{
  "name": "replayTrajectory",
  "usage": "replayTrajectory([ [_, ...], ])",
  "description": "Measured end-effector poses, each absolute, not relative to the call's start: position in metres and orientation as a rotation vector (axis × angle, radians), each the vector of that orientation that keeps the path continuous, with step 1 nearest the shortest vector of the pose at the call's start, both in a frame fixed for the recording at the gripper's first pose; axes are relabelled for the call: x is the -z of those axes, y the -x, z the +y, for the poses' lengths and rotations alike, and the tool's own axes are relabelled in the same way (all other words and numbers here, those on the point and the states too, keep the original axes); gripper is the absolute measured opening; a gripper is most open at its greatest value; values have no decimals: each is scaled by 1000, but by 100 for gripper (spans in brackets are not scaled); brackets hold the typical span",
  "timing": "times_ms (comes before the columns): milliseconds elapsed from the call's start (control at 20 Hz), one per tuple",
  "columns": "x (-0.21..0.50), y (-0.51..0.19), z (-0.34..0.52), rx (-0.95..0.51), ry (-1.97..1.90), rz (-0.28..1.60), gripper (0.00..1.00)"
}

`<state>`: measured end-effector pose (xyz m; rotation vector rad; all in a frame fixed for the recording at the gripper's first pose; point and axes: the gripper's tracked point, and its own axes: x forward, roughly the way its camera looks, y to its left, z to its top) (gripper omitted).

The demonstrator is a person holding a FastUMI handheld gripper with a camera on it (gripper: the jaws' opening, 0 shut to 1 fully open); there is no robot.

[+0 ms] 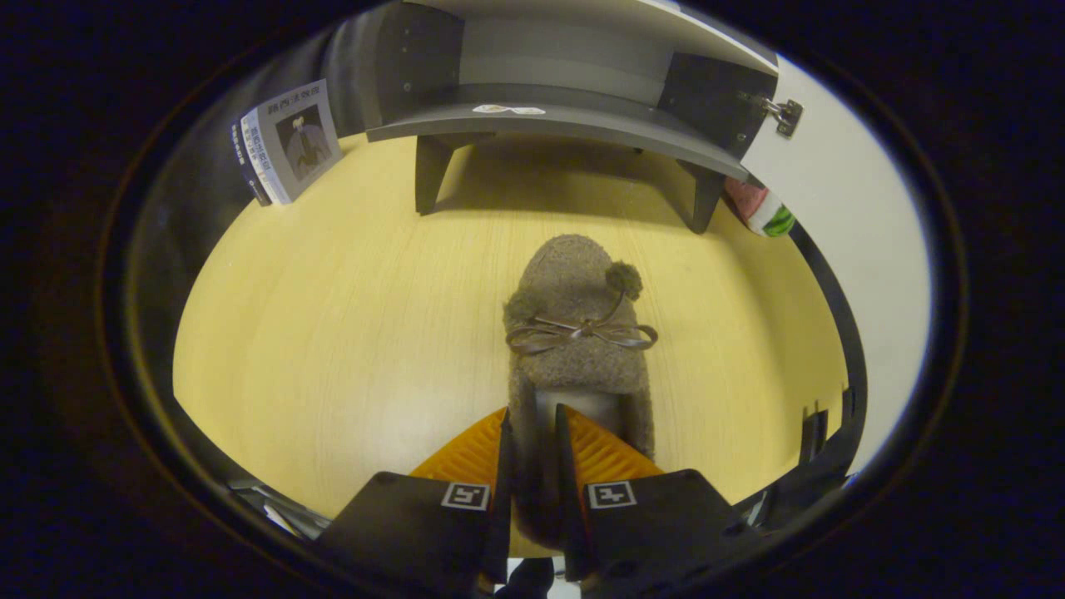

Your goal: Open the shoe cabinet door, grab the shoes and put them into the shoe cabinet, then close the shoe cabinet door.

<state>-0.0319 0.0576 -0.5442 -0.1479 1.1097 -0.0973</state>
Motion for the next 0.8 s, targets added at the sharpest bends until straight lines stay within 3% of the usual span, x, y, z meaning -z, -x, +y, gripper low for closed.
replayTrajectory([
  [50,544,32,57,95,157,1118,9],
  [200,544,34,57,84,177,1136,4],
  [800,488,35,58,71,130,1079,3],
])
